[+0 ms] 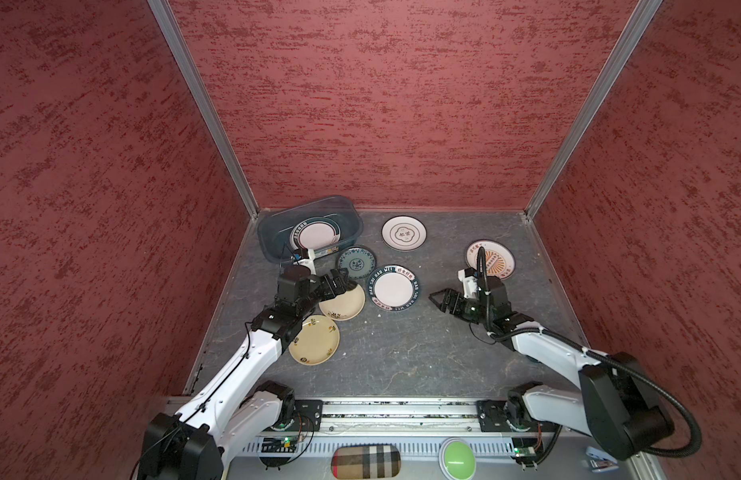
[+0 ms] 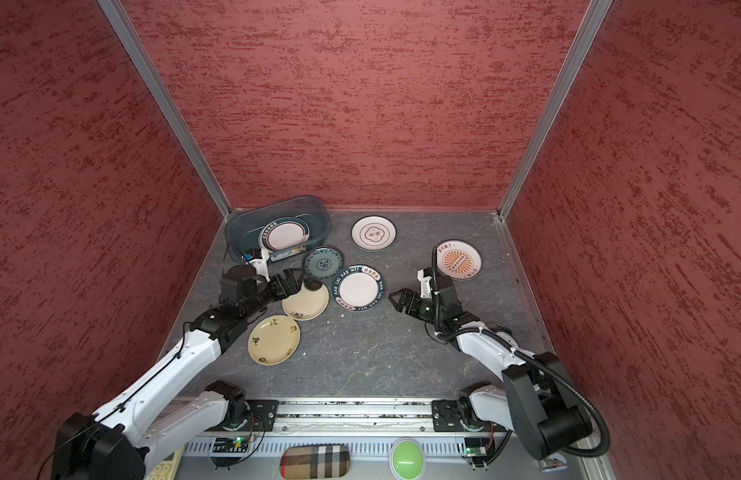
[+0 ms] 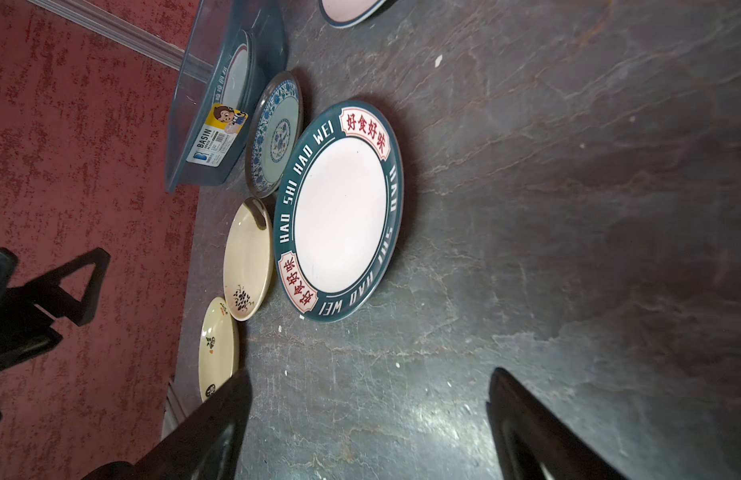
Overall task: Place the plates into the plastic bin on the countertop
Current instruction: 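Release the plate and move the left gripper toward the cream plates, then press the right gripper onto the rim of the HAO SHI HAO WEI plate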
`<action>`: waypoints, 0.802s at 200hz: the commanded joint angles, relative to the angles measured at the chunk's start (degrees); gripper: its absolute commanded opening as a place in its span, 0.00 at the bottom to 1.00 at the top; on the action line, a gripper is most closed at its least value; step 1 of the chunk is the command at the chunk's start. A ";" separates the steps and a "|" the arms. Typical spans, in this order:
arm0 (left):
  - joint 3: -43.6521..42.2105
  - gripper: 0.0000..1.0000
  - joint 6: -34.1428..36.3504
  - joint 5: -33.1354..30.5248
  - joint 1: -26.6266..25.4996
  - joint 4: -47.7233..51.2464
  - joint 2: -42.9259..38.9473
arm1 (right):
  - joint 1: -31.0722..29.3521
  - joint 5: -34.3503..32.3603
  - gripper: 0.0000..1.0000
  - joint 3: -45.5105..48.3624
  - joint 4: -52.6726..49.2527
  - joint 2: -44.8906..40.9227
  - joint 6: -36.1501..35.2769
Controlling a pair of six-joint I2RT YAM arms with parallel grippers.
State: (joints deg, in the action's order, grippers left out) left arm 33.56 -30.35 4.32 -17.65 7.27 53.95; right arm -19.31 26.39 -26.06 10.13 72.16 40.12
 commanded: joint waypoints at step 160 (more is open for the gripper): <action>-3.25 0.99 -5.27 8.09 6.04 -7.58 1.77 | -4.79 0.86 0.49 -10.31 17.30 28.24 7.47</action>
State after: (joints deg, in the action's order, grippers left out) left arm 30.98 -35.27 10.52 -12.53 1.76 55.20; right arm -23.38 28.56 -34.09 26.11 98.59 47.44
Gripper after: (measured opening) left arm 0.994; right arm 0.486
